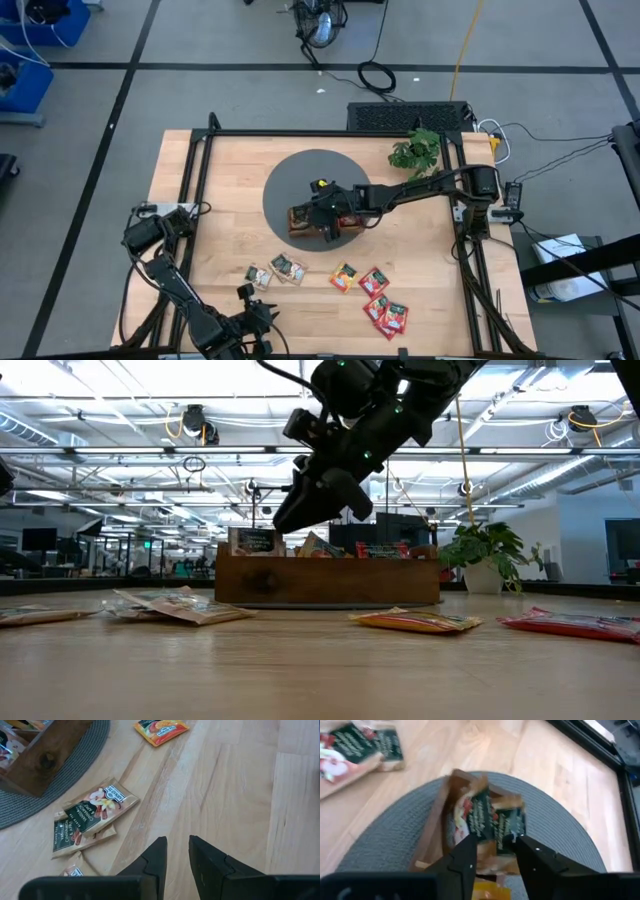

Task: Pick & Place Tea
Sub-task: Put the brown tea bag into the left section of the wooden organizer

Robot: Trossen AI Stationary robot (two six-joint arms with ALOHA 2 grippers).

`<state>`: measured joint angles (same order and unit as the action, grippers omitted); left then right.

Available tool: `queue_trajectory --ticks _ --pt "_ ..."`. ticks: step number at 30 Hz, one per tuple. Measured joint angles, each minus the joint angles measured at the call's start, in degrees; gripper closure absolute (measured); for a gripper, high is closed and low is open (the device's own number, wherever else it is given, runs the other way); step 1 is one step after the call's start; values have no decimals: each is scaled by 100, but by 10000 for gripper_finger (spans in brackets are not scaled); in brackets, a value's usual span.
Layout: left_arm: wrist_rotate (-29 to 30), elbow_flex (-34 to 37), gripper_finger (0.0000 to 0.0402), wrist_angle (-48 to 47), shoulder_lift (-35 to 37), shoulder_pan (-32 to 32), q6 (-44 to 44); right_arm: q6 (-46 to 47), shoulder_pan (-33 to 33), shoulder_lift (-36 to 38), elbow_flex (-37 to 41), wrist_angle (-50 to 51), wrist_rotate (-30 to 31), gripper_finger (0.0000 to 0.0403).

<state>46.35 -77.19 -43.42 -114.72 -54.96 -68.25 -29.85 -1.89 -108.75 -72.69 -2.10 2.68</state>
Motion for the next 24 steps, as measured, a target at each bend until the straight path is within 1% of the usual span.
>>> queue_trajectory --ticks 5,12,17,21,24 --pt "0 0 314 0 0 -13 0 80 -2 0 2 16 26 260" --pt "0 0 314 0 0 -29 -81 70 -2 10 2 11 26 259" --pt "0 0 314 1 0 -31 -73 70 -2 157 7 -37 22 259" --pt "0 0 314 3 0 -31 -68 67 29 168 4 -437 17 268" --pt "0 0 314 4 2 -31 -74 81 99 166 6 -788 18 289"
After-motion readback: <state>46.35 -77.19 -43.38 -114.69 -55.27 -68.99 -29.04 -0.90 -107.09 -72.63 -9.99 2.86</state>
